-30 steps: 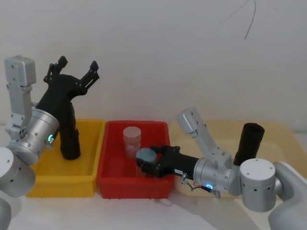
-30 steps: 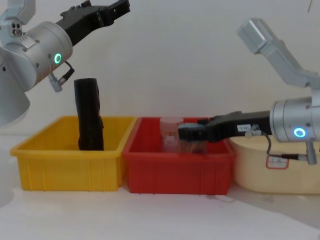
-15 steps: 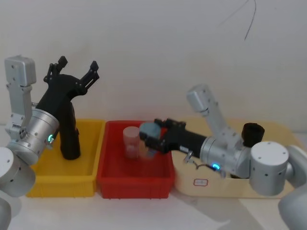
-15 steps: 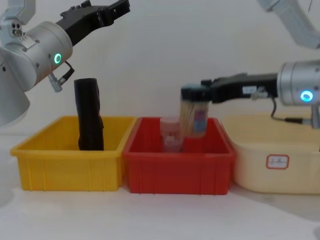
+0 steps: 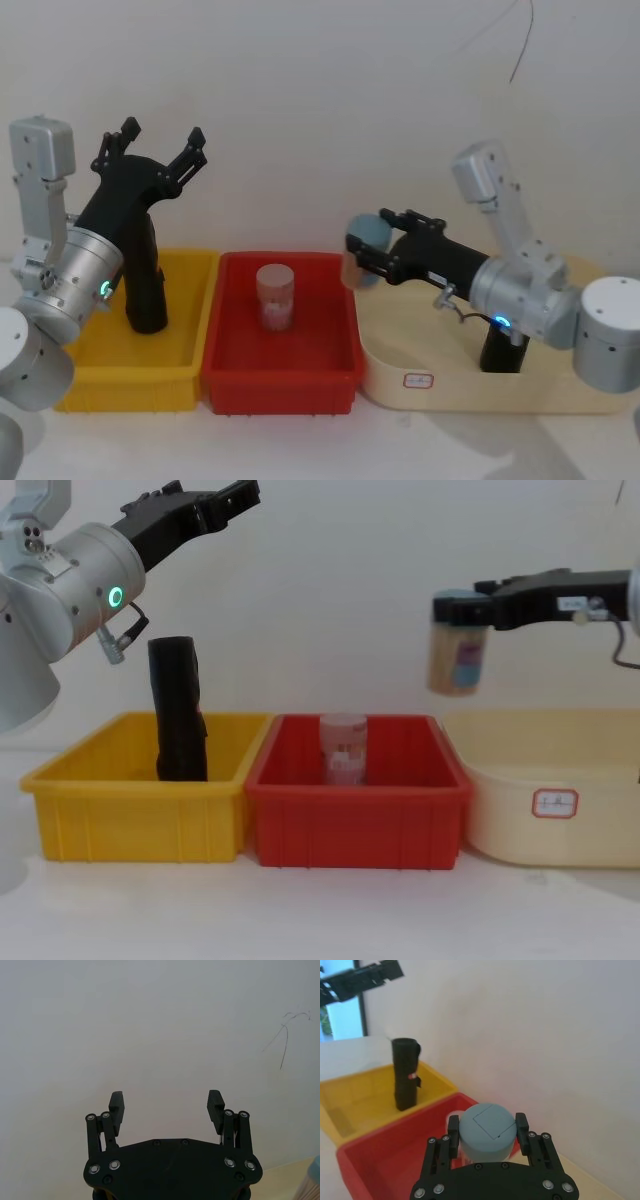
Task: Pick up the garbage bag with the one hand and transfer it to the other hand.
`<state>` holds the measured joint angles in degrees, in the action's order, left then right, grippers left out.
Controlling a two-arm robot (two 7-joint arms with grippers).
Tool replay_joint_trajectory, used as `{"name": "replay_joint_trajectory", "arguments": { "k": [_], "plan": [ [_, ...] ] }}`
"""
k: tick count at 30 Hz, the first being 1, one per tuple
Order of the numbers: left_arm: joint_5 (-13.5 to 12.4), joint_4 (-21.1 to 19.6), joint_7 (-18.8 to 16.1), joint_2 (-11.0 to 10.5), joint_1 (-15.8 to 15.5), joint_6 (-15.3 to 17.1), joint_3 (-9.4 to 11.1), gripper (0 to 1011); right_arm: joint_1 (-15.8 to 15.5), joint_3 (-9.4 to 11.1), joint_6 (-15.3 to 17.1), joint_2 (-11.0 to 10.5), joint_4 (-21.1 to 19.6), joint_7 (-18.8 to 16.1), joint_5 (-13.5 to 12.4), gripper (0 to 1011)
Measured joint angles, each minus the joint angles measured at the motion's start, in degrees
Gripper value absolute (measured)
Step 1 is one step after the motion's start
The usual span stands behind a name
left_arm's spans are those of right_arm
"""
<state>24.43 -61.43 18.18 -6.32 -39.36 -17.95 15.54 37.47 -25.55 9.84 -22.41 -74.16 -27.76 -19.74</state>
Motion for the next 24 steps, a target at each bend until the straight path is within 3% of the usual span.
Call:
{"name": "replay_joint_trajectory", "arguments": {
  "k": [17, 24],
  "plan": [
    [0.0, 0.0, 0.0, 0.0, 0.0, 0.0, 0.0, 1001, -4.8, 1.5, 2.1, -3.0, -1.9, 2.4, 1.4, 663],
    [0.0, 0.0, 0.0, 0.0, 0.0, 0.0, 0.0, 1002, -6.1, 2.0, 1.9, -3.4, -2.4, 3.7, 2.3, 829]
  ]
}}
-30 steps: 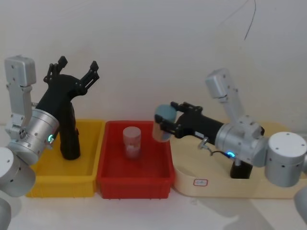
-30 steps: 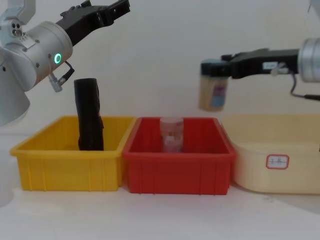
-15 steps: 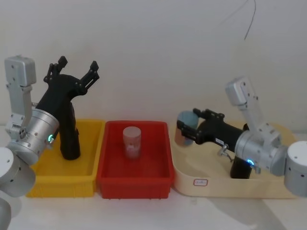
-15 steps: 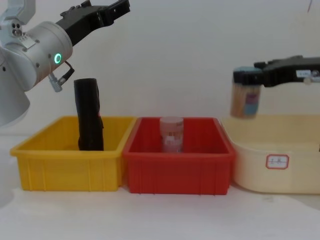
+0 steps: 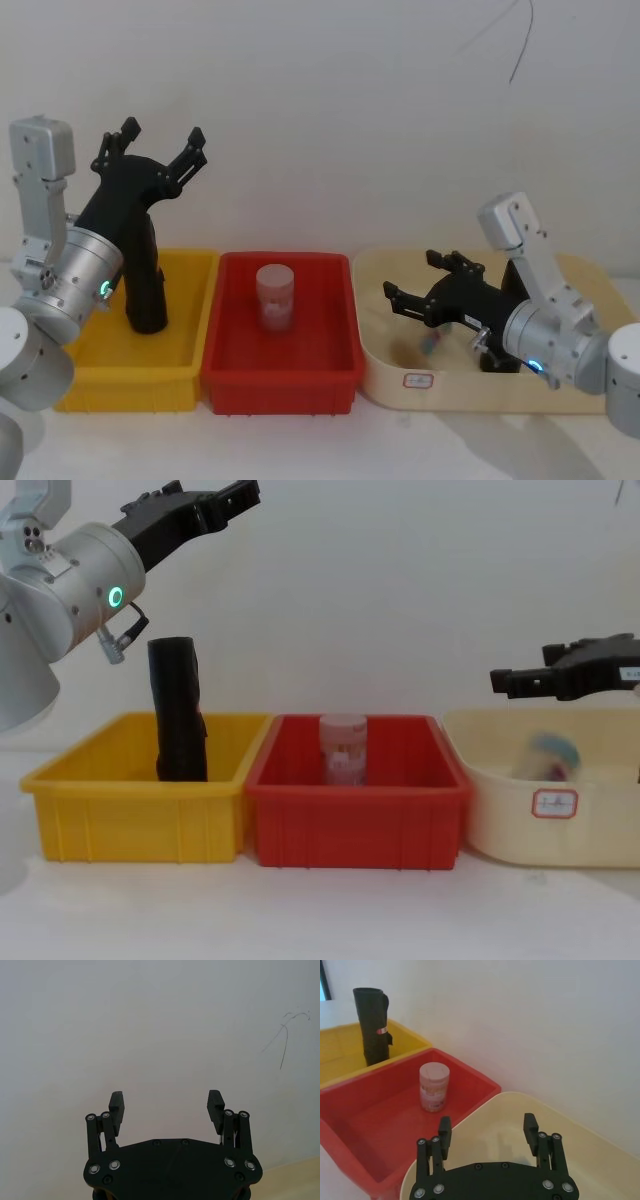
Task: Pick up the garbage bag with the one hand and transfer it to the other hand.
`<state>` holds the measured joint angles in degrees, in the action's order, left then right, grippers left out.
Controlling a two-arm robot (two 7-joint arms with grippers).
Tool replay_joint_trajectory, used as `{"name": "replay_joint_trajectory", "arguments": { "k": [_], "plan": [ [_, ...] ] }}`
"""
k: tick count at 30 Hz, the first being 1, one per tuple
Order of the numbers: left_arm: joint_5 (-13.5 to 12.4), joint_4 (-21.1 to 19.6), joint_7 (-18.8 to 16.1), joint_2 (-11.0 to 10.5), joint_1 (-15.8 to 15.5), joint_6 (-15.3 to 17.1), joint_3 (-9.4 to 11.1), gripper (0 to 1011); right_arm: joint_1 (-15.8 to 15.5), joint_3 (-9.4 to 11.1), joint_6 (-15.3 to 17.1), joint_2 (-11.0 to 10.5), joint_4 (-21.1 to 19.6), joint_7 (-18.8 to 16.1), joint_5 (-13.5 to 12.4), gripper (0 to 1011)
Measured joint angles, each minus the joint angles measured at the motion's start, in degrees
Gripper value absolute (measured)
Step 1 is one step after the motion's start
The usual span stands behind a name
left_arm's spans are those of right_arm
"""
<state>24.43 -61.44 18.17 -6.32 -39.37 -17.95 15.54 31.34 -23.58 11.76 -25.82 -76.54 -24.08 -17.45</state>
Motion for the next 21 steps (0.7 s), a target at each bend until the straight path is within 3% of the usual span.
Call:
{"name": "replay_joint_trajectory", "arguments": {
  "k": [3, 7, 21],
  "plan": [
    [0.0, 0.0, 0.0, 0.0, 0.0, 0.0, 0.0, 1002, -0.6, 0.5, -0.7, 0.0, -0.4, 0.6, 0.2, 947],
    [0.0, 0.0, 0.0, 0.0, 0.0, 0.0, 0.0, 1001, -1.4, 1.4, -2.3, 0.3, -1.6, 1.4, 0.2, 1000],
    [0.0, 0.0, 0.0, 0.0, 0.0, 0.0, 0.0, 1001, -5.1, 4.7, -6.1, 1.3, -8.6, 2.2, -2.2, 1000]
  ]
}}
